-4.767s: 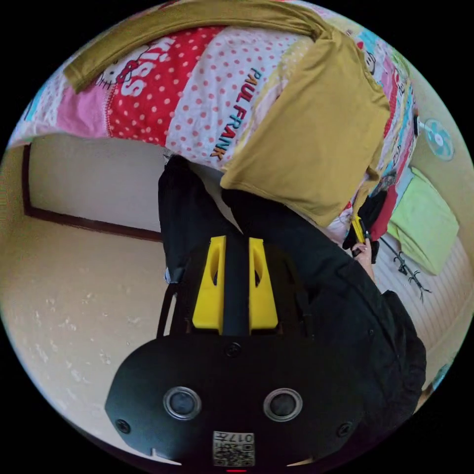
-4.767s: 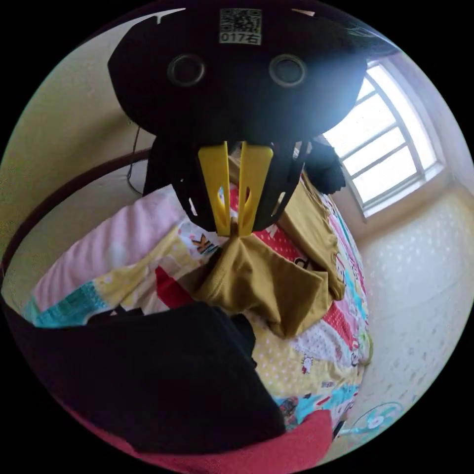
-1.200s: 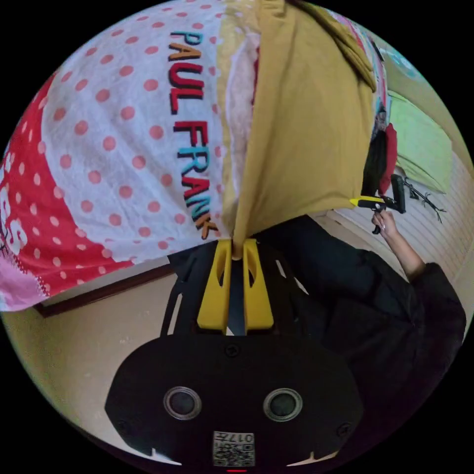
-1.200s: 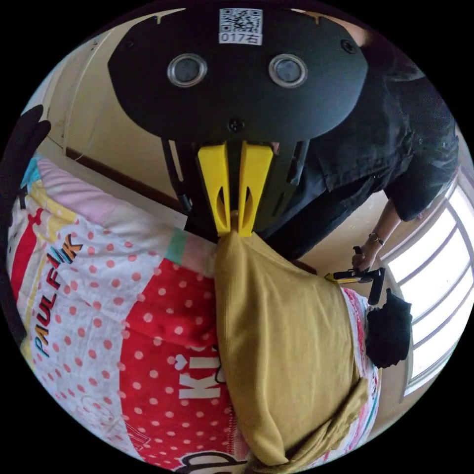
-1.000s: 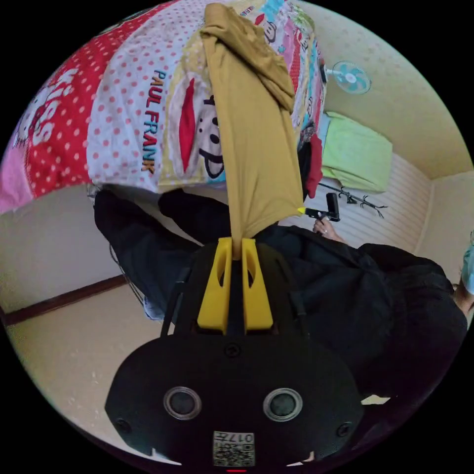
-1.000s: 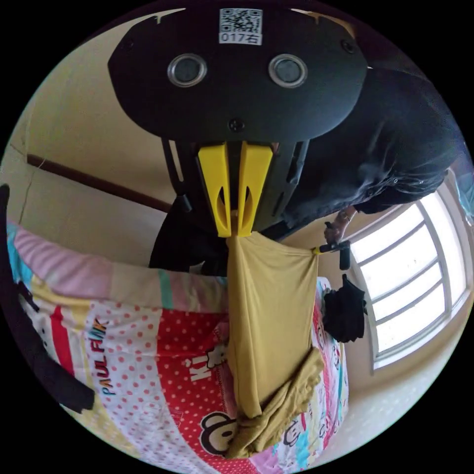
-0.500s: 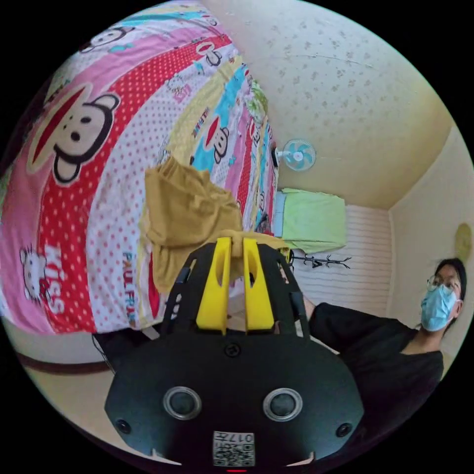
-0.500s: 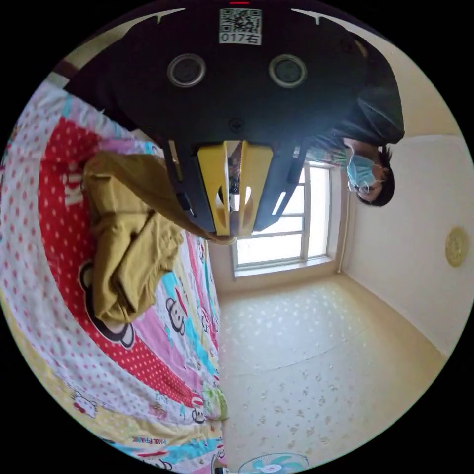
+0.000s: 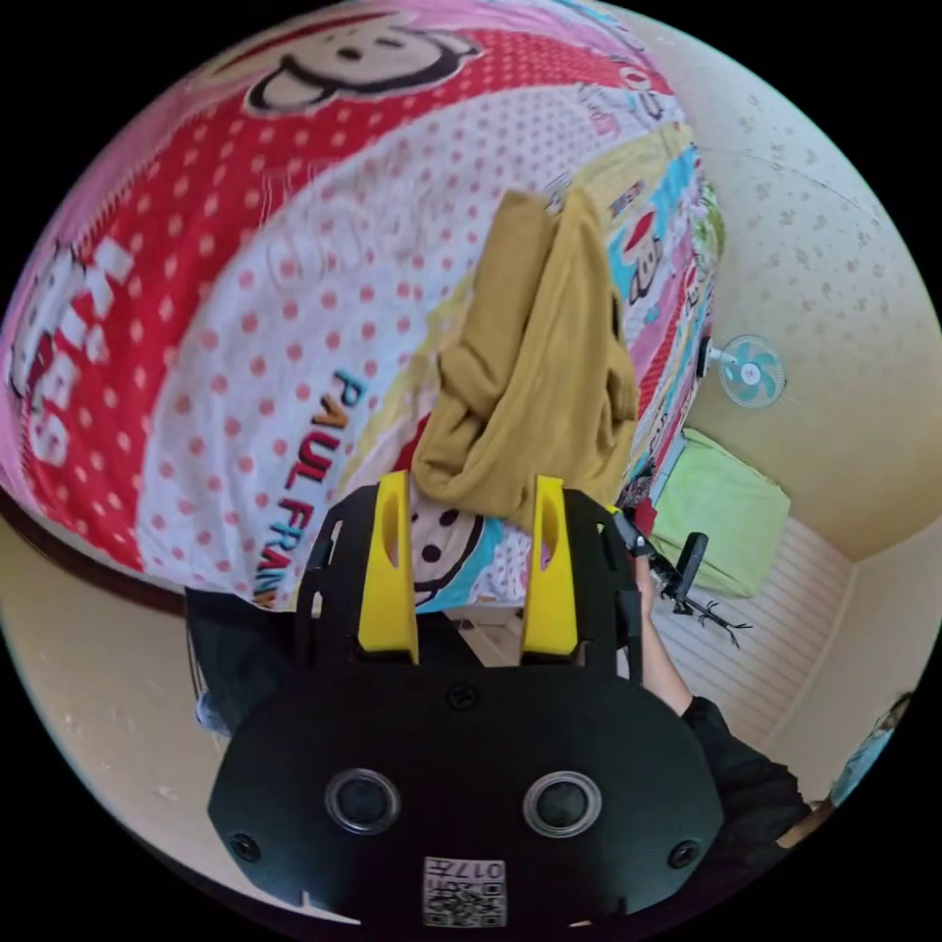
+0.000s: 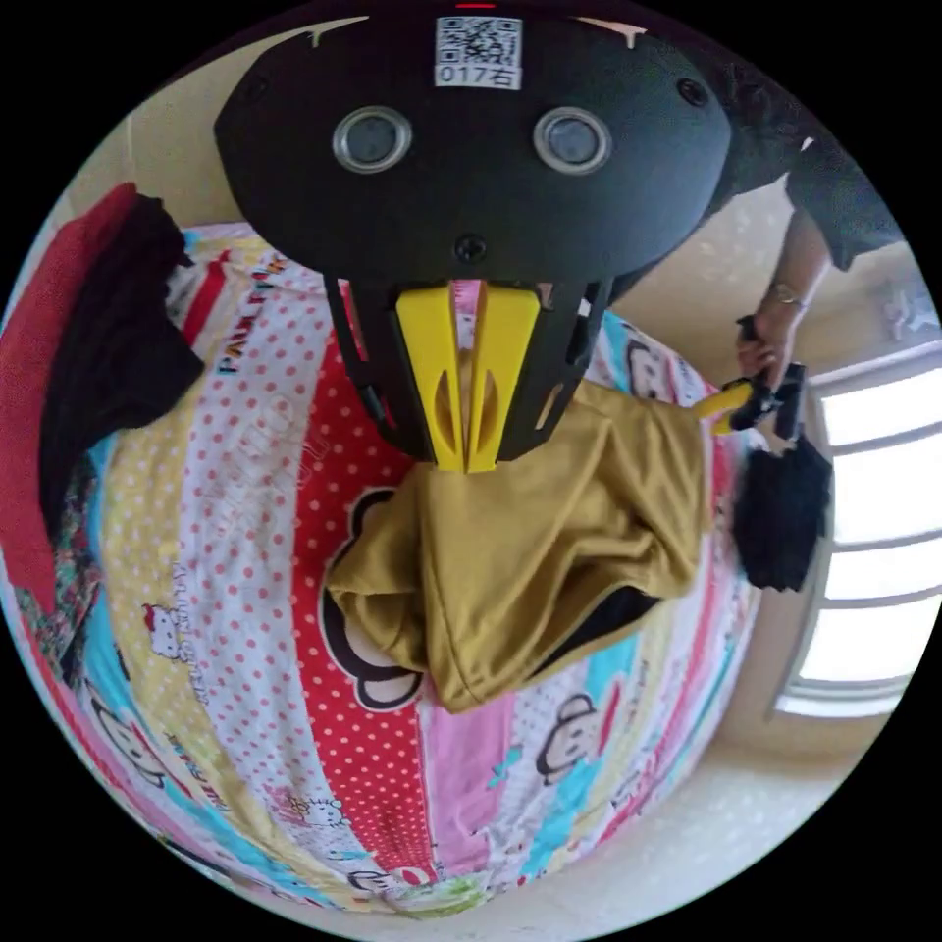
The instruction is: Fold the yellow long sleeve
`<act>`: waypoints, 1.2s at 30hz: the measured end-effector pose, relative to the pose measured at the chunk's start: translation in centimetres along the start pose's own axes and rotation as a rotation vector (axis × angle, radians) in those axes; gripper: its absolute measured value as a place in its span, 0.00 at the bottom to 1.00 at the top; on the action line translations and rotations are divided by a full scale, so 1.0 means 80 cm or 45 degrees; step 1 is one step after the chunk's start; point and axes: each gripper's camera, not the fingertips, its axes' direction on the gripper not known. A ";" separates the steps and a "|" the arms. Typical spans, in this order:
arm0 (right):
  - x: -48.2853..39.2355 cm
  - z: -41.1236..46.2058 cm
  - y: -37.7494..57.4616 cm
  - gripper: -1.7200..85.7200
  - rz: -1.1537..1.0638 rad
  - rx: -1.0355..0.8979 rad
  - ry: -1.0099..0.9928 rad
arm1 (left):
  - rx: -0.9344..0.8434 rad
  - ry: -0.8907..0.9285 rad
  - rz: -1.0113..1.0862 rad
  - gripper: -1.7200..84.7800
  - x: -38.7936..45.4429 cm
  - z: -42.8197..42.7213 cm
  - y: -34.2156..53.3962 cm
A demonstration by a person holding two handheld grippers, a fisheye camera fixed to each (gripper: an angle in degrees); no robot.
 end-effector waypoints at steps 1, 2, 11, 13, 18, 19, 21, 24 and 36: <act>0.004 0.012 0.000 0.04 -0.023 -0.061 0.164 | -0.012 0.009 -0.008 0.16 -0.001 0.007 0.001; 0.010 0.018 0.001 0.03 0.004 -0.101 0.271 | -0.018 0.022 -0.009 0.10 0.000 0.013 0.002; 0.128 -0.006 0.062 0.13 0.323 0.146 -0.811 | 0.236 0.177 -0.097 0.17 -0.035 -0.047 0.046; 0.145 0.026 0.090 0.18 0.585 0.113 -1.045 | 0.215 0.245 -0.120 0.21 -0.038 -0.034 0.045; 0.146 0.077 0.118 0.20 0.870 0.164 -1.376 | 0.177 0.357 -0.253 0.17 -0.033 0.029 0.029; 0.148 0.083 0.112 0.19 0.922 0.206 -1.433 | 0.199 0.378 -0.289 0.16 -0.033 0.032 0.028; 0.152 0.089 0.100 0.16 1.029 0.223 -1.461 | 0.316 0.482 -0.398 0.08 -0.030 0.026 0.028; 0.155 0.059 0.069 0.12 1.040 0.340 -1.553 | 0.286 0.558 -0.271 0.07 0.009 0.002 0.014; 0.122 -0.203 -0.041 0.10 0.134 0.623 -1.662 | 0.438 0.541 0.436 0.07 0.198 -0.142 0.049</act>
